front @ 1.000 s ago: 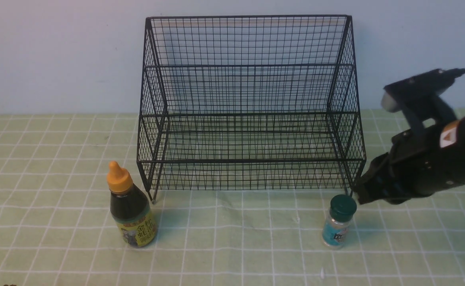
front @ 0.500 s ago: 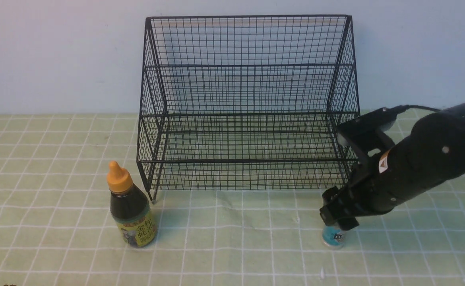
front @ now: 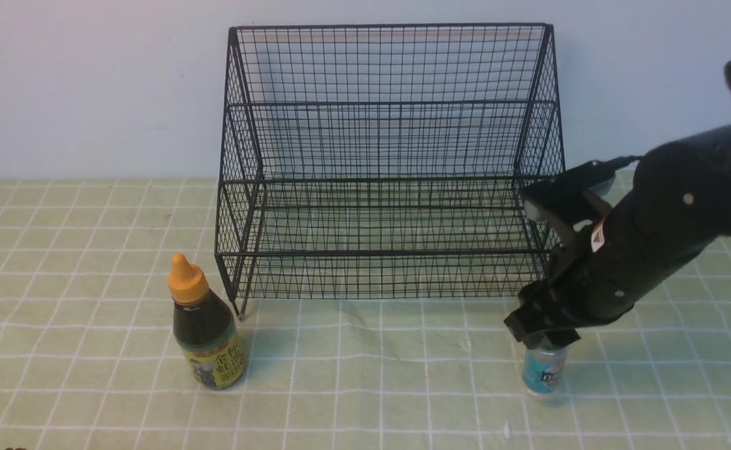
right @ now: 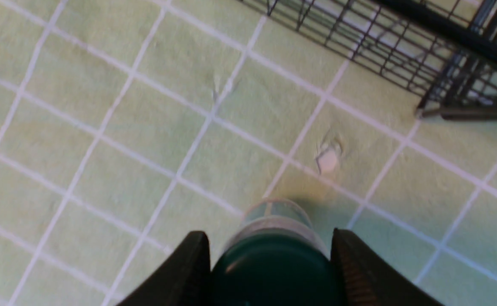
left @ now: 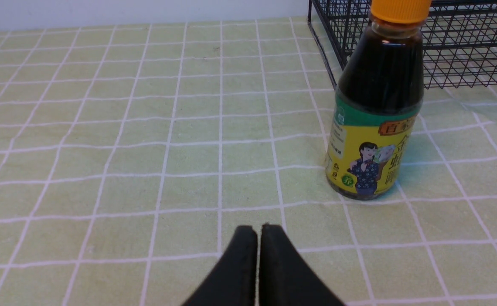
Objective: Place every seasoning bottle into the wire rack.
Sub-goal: Use the right arm to grab the condiment bottle closest to it, then use the right arm to put the condiment bottle back on the shelf
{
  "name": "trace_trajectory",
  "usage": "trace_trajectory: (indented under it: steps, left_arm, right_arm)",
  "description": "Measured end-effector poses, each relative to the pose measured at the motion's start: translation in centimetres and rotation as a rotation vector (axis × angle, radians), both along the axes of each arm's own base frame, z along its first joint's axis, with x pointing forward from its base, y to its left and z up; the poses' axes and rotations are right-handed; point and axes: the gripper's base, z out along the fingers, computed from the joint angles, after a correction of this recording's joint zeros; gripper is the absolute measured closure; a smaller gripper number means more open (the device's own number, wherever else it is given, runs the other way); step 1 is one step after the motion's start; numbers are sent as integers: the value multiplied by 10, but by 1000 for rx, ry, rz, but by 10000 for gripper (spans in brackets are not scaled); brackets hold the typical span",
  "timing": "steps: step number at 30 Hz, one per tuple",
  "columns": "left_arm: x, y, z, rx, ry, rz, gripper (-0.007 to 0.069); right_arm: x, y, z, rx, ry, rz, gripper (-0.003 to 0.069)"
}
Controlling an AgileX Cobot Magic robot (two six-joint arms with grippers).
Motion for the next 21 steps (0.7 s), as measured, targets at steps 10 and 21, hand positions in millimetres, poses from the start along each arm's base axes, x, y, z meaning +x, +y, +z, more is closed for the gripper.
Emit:
trace_trajectory:
  steps: [10, 21]
  left_arm:
    - [0, 0, 0, 0, 0, 0, 631]
    - [0, 0, 0, 0, 0, 0, 631]
  right_arm:
    - [-11, 0, 121, 144, -232, 47, 324]
    - [38, 15, 111, 56, -285, 57, 324]
